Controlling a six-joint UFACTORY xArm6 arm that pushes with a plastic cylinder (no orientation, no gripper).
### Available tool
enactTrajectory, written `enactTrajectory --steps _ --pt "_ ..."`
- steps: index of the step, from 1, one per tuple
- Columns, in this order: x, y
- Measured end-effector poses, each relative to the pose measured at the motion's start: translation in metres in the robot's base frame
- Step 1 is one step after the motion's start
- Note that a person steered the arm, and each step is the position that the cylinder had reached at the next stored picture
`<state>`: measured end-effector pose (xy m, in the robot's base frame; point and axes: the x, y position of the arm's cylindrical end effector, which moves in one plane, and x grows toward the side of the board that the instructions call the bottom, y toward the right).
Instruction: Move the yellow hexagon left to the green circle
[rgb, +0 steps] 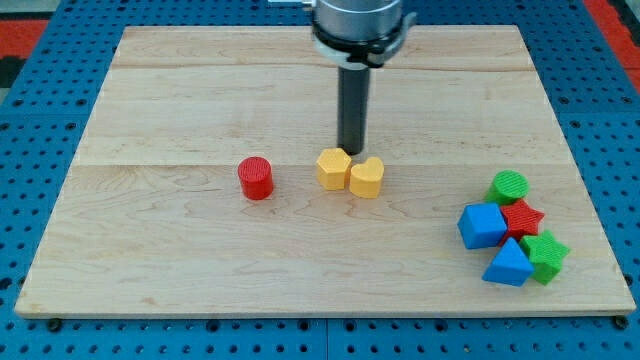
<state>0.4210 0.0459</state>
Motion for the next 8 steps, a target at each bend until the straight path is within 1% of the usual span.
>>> enactTrajectory --steps 1,3,4,5,6,8 --pt "0.001 0.009" --pt "0.012 -0.073" --pt "0.023 -0.088" --pt "0.049 -0.118" --pt "0.057 -0.113" --pt "0.025 -0.051"
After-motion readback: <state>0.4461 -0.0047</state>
